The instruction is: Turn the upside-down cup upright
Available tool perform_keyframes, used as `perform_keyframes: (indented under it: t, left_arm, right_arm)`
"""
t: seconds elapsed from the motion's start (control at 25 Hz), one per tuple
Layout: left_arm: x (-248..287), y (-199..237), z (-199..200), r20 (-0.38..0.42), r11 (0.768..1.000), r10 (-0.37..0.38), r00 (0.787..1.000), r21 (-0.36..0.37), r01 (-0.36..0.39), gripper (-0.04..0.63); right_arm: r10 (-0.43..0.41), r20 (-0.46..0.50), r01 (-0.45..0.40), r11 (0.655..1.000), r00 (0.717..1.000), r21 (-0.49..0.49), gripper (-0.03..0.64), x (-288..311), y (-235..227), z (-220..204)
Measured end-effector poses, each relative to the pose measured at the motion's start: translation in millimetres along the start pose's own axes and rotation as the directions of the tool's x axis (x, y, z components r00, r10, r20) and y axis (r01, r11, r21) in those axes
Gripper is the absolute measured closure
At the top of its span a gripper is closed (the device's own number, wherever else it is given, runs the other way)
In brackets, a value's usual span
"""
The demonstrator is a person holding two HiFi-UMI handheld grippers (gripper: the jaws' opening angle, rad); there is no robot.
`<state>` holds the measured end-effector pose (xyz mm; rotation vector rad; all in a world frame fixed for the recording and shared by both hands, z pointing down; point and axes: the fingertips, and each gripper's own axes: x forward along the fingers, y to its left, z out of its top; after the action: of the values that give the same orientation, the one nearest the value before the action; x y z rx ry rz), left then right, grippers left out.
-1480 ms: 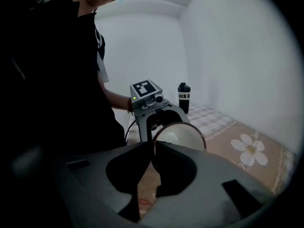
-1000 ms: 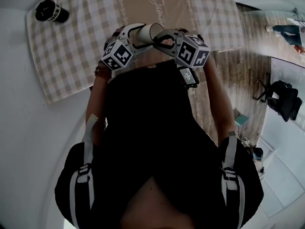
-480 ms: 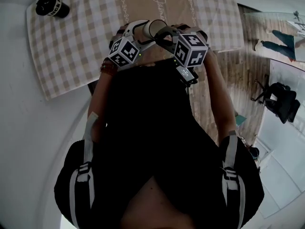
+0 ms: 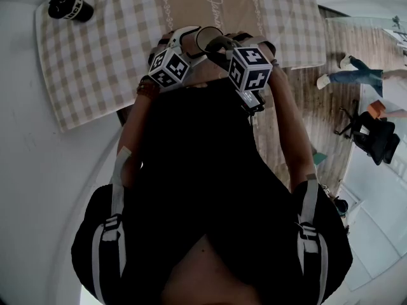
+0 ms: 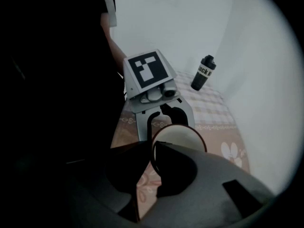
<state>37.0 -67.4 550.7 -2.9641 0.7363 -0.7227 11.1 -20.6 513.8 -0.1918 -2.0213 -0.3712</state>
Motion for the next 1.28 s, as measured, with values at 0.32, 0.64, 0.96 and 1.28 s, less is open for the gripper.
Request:
perform_keyframes:
  t: [0.32, 0.64, 0.96, 1.28]
  left_arm:
    - [2.8, -0.6, -5.7, -0.018, 1.0, -0.02, 1.0, -0.021, 0.019, 0.236]
    - [3.2, -2.6, -14.0, -0.05, 0.999, -0.037, 0.998, -0.033, 0.036, 0.236]
    - [6.3, -6.2, -20.1, -0.075, 0.998, -0.059, 0.995, -0.037, 0.056, 0.236]
    - [7.7, -4.0, -21.3, -0.068, 0.995, -0.074, 0.995, -0.066, 0.069, 0.236]
  right_arm:
    - [0.016, -0.003, -0.016, 1.0, 1.0, 0.013, 0.58, 5.3, -0.2, -0.1]
    - [0.05, 0.029, -0.051, 0.997, 0.998, 0.062, 0.578, 12.4, 1.2, -1.2]
    - [0.073, 0.051, -0.078, 0.992, 0.996, 0.104, 0.577, 16.8, 3.1, -4.4]
    - [0.072, 0.08, -0.082, 0.988, 0.994, 0.132, 0.578, 17.0, -2.0, -4.2]
